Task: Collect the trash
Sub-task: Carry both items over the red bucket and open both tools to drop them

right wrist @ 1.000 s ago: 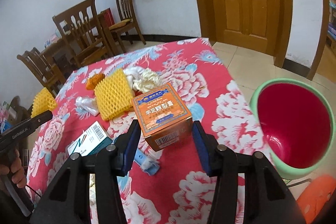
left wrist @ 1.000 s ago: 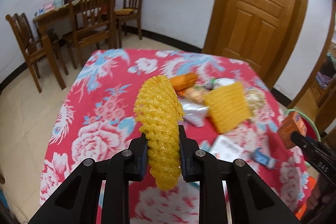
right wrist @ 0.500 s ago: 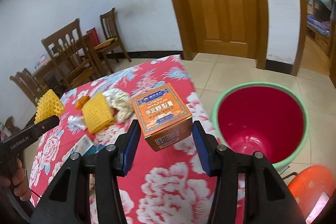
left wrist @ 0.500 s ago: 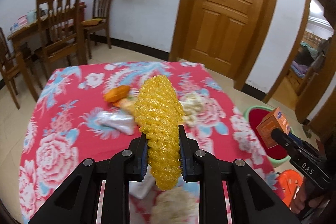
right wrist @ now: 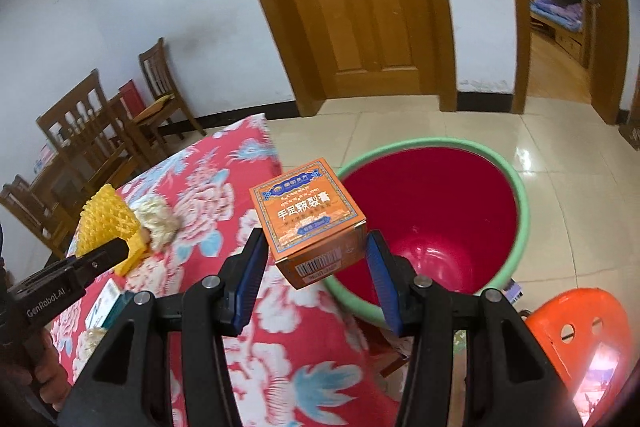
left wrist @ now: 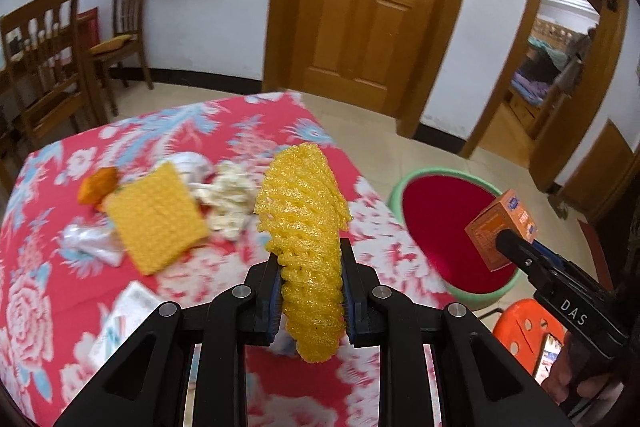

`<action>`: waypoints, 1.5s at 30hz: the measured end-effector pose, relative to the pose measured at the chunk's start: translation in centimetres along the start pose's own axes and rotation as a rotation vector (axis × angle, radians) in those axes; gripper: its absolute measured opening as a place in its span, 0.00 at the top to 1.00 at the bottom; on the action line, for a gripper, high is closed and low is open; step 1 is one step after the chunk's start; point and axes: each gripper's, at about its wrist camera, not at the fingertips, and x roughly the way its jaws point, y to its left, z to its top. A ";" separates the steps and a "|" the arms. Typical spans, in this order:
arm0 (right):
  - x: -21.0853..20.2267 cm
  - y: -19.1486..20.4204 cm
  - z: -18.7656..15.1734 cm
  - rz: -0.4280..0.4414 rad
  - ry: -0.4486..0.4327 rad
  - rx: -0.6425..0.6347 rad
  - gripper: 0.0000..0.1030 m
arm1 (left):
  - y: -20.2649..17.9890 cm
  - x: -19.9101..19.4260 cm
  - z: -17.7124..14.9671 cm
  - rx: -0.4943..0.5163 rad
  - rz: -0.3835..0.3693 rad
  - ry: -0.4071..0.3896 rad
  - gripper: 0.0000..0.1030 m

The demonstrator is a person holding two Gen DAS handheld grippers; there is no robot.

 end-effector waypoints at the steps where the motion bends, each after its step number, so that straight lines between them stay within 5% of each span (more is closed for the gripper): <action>1: 0.1 -0.5 0.0 -0.006 0.003 0.011 0.49 | -0.5 0.3 0.0 0.007 -0.005 0.005 0.77; 20: 2.9 -8.4 -0.7 -0.116 0.094 0.185 0.47 | -9.7 8.9 0.7 0.149 -0.102 0.156 0.76; 36: 2.3 -10.4 -0.4 -0.136 0.085 0.242 0.47 | -12.1 10.5 1.0 0.166 -0.094 0.197 0.36; 45: 2.1 -11.1 -0.4 -0.135 0.085 0.251 0.45 | -12.2 10.2 1.4 0.166 -0.103 0.192 0.35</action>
